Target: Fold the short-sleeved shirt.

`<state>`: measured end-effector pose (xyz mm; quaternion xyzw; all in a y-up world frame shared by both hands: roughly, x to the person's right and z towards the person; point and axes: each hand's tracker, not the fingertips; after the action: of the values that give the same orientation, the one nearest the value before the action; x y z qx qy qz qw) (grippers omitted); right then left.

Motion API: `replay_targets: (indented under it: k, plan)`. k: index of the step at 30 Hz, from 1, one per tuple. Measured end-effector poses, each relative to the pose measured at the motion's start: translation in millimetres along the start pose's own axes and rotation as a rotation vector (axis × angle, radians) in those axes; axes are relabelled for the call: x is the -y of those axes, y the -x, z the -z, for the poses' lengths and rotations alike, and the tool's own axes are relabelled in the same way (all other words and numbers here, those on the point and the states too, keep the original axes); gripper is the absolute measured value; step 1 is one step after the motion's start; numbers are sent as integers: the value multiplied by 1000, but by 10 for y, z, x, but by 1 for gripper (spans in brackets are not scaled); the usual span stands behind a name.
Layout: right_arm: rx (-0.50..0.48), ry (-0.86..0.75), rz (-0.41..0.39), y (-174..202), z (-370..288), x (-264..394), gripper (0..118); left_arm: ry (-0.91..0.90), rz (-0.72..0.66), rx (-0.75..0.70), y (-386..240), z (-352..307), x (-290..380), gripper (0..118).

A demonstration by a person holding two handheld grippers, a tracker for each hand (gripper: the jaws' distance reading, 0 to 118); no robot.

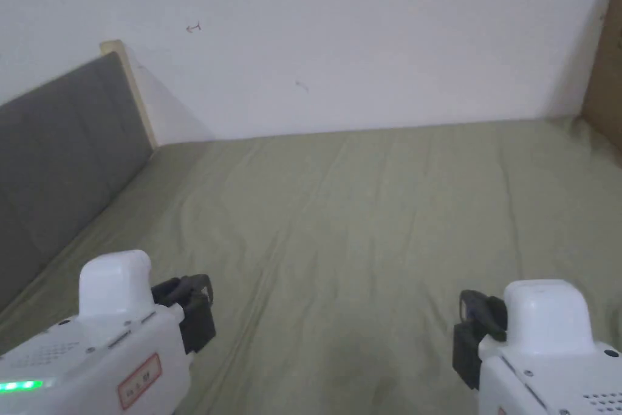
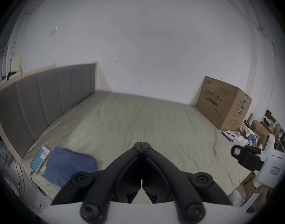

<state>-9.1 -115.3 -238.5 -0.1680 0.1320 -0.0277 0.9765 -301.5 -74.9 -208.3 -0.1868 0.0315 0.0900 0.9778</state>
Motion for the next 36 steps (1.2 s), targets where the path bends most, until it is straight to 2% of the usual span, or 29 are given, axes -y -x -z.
replay_targets:
  k: [2, 5, 8, 11, 14, 16, 17, 18, 19, 20, 21, 23, 24, 25, 26, 27, 29, 33, 36]
  plan:
    - [18, -46, -25, -68, -64, -137, 0, -34, 16, -55, -316, -29, -48, 0]
    - [17, -82, -24, -202, -154, -337, 0, -103, -22, -26, -673, -118, -122, 0]
    - [40, -105, -25, -349, -247, -505, 0, -209, 9, -56, -1007, -218, -190, 0]
    - [58, -145, 11, -469, -375, -605, 0, -273, 42, -114, -1222, -298, -227, 0]
    - [98, -188, 22, -537, -570, -609, 0, -288, 40, -63, -1354, -396, -184, 0]
    - [108, -197, 35, -588, -679, -573, 0, -280, 48, -91, -1409, -453, -121, 0]
    - [106, -188, 40, -601, -720, -556, 0, -283, 65, -97, -1412, -482, -92, 11]
    - [102, -183, 39, -621, -756, -537, 0, -289, 79, -113, -1409, -515, -72, 30]
    - [100, -184, 33, -630, -791, -518, 3, -299, 90, -125, -1402, -545, -58, 59]
    - [121, -206, 21, -622, -856, -491, 14, -307, 94, -122, -1404, -586, -59, 98]
    - [155, -240, 21, -598, -906, -476, 30, -317, 88, -127, -1395, -610, -63, 113]
    - [131, -249, 9, -591, -971, -469, 73, -313, 59, -125, -1372, -651, -70, 118]
    - [112, -242, -10, -590, -983, -483, 83, -308, 45, -118, -1358, -692, -68, 118]
    - [107, -238, -19, -567, -990, -481, 83, -304, 32, -109, -1342, -716, -71, 118]
    - [106, -237, -23, -555, -1003, -476, 104, -290, 18, -108, -1327, -731, -73, 118]
    - [113, -243, -26, -541, -1031, -458, 111, -278, 11, -111, -1319, -748, -73, 118]
    - [115, -252, -24, -537, -1060, -456, 118, -260, 19, -115, -1319, -782, -62, 118]
    - [117, -252, -17, -567, -1073, -463, 118, -199, 55, -105, -1379, -836, -19, 118]
    - [128, -241, -9, -614, -1056, -472, 118, -42, 42, -187, -1493, -837, -26, 118]
